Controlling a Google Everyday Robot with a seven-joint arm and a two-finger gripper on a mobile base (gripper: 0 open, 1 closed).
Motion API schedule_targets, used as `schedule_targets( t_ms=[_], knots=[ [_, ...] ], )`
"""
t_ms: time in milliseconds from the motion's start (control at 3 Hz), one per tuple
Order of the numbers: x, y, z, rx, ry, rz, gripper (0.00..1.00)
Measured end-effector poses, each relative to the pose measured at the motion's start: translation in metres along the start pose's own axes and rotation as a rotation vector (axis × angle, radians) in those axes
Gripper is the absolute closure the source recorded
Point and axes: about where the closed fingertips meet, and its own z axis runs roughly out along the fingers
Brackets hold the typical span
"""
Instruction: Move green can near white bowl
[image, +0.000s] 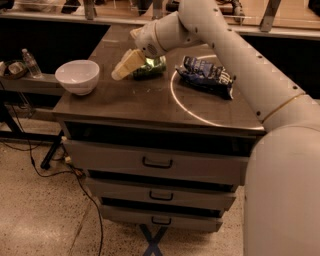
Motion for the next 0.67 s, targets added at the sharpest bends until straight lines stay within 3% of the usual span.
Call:
schedule_targets(
  t_ms=[333,667],
  knots=[
    [0.007,-0.003,-0.007,0.023,0.015,0.017,0.00],
    [0.019,-0.019,-0.017,0.082,0.048,0.030,0.00]
  ],
)
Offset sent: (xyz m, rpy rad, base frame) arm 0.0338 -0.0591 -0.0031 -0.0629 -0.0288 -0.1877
